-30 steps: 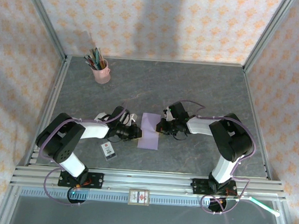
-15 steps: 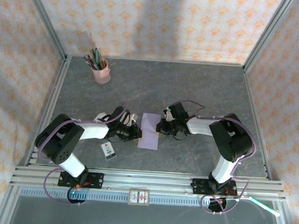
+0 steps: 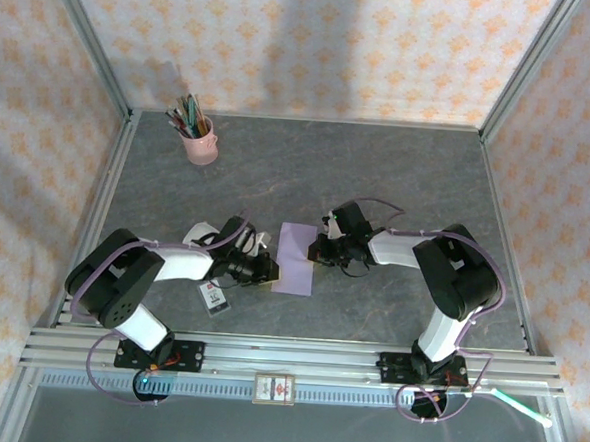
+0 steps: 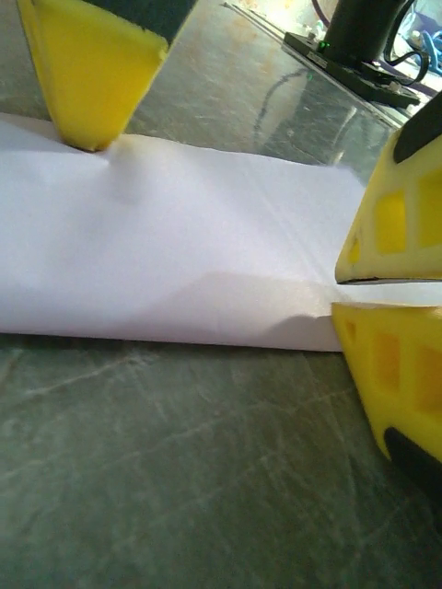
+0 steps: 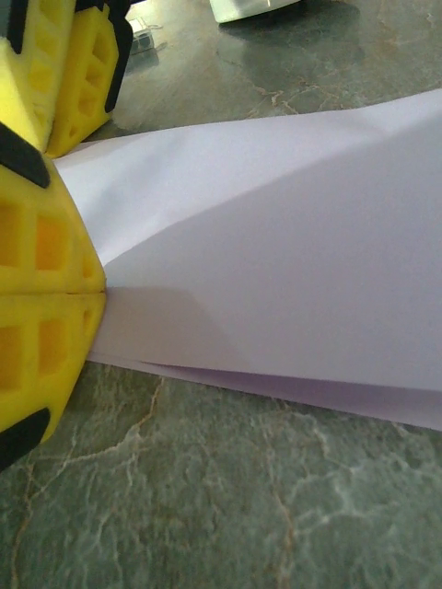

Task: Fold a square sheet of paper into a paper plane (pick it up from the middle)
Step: Hold the square sheet of paper at the center of the table.

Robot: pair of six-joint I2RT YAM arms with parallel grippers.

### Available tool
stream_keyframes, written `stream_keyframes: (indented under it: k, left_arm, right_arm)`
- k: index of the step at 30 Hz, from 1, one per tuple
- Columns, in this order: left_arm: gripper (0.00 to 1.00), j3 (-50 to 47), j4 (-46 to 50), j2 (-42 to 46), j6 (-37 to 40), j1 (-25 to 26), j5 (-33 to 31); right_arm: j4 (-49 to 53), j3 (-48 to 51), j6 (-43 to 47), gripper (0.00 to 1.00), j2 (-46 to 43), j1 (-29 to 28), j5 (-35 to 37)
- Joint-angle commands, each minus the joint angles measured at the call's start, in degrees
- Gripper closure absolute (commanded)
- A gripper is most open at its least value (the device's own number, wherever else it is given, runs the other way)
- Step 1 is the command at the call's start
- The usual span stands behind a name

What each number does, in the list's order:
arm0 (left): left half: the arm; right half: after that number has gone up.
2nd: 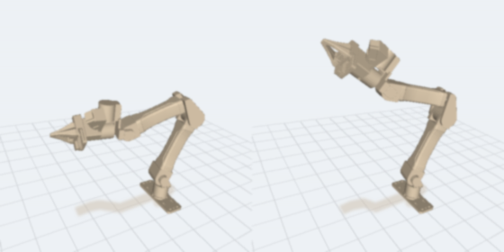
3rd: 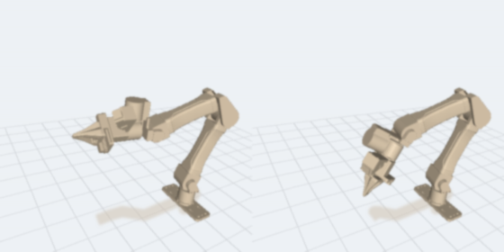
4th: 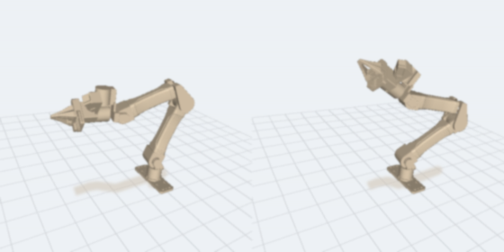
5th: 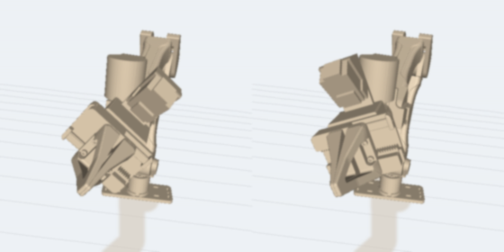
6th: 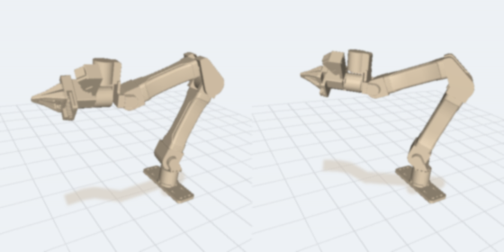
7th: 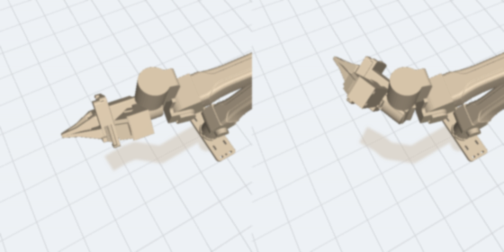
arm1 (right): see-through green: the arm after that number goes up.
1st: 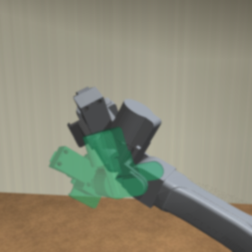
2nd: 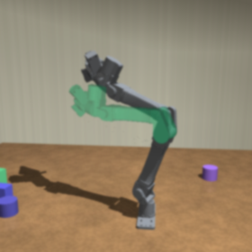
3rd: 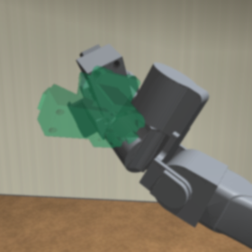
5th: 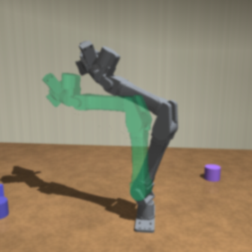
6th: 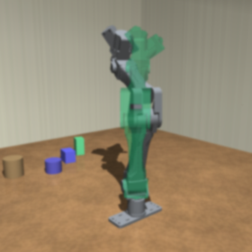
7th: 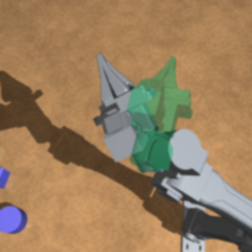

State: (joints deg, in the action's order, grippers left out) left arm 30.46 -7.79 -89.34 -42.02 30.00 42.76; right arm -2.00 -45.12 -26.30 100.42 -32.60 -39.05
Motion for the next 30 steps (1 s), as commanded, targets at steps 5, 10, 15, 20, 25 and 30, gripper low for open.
stream_keyframes:
  k: [5, 10, 15, 20, 25, 30]
  left_arm:
    - [0.85, -0.8, 1.6, -1.7, 1.3, 0.3, -1.7]
    - [0.89, -1.3, 3.8, -1.9, 2.2, 0.3, -3.2]
    - [1.0, -2.6, 5.1, -2.2, 2.9, 0.4, -3.8]
    - [1.0, -3.5, 5.8, -2.4, 3.4, 0.3, -4.1]
    - [1.0, -4.0, 5.4, -3.6, 4.1, 0.3, -3.3]
    - [1.0, -3.6, 5.2, -4.1, 4.1, 0.3, -3.0]
  right_arm:
    - [9.0, 3.5, 1.2, 0.99, 3.8, 0.8, 13.7]
    - [9.3, 3.1, 1.2, 0.97, 3.5, 0.8, 13.7]
    - [10.0, 1.6, 1.3, 0.91, 3.1, 0.8, 13.3]
    - [11.7, -0.9, 1.5, 0.84, 1.5, 0.8, 13.1]
    - [15.2, -3.8, 2.3, 0.78, -1.1, 0.9, 14.5]
    - [16.8, -5.7, 2.7, 0.74, -5.6, 1.3, 15.1]
